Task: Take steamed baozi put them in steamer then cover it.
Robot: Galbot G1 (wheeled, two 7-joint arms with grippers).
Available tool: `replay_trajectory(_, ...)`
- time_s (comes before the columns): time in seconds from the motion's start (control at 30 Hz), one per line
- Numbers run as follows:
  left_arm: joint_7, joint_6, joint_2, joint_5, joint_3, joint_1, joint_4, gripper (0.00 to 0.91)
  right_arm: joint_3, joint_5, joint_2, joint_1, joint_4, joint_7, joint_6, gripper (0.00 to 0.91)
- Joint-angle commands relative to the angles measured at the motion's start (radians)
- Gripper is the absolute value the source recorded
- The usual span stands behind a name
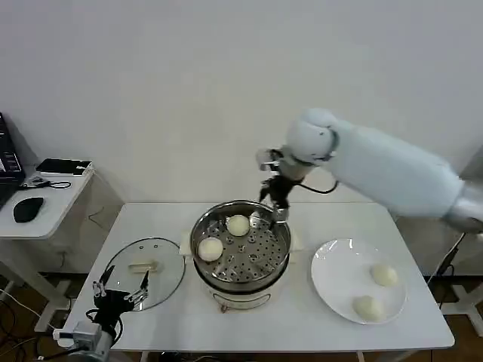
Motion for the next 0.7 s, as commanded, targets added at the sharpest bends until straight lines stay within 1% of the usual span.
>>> replay_trajectory(0.03, -0.001, 0.000, 0.002, 0.001, 0.006, 0.002, -0.001, 0.907, -0.026, 0.003, -0.314, 0.043, 0.153, -0.020, 0.014, 0.907)
replay_trajectory(0.13, 0.000, 0.000, 0.002, 0.002, 0.011, 0.002, -0.002, 0.907, -0.047, -0.030, -0.369, 0.016, 0.171, -0.033, 0.025, 0.907)
replay_trajectory(0.37, 0.003, 0.002, 0.000, 0.012, 0.009, 0.016, -0.017, 0.907, -0.034, -0.096, -0.460, -0.134, 0.192, -0.047, 0.054, 0.907)
replay_trajectory(0.43, 0.003, 0.001, 0.001, 0.014, 0.006, 0.020, -0.016, 0.907, 0.001, -0.120, -0.475, -0.180, 0.192, -0.052, 0.062, 0.907)
replay_trajectory(0.47, 0.003, 0.001, 0.002, 0.017, 0.007, 0.022, -0.014, 0.907, 0.038, -0.133, -0.483, -0.226, 0.196, -0.053, 0.062, 0.907)
replay_trajectory(0.53, 0.004, 0.001, 0.003, 0.020, 0.010, 0.024, -0.014, 0.907, 0.065, -0.147, -0.490, -0.267, 0.204, -0.052, 0.061, 0.907)
replay_trajectory(0.67, 0.004, 0.001, 0.000, 0.025, 0.013, 0.024, -0.013, 0.907, 0.156, -0.196, -0.501, -0.415, 0.217, -0.052, 0.064, 0.907)
replay_trajectory(0.7, 0.004, 0.002, 0.000, 0.025, 0.013, 0.024, -0.013, 0.907, 0.165, -0.207, -0.501, -0.438, 0.216, -0.053, 0.066, 0.907)
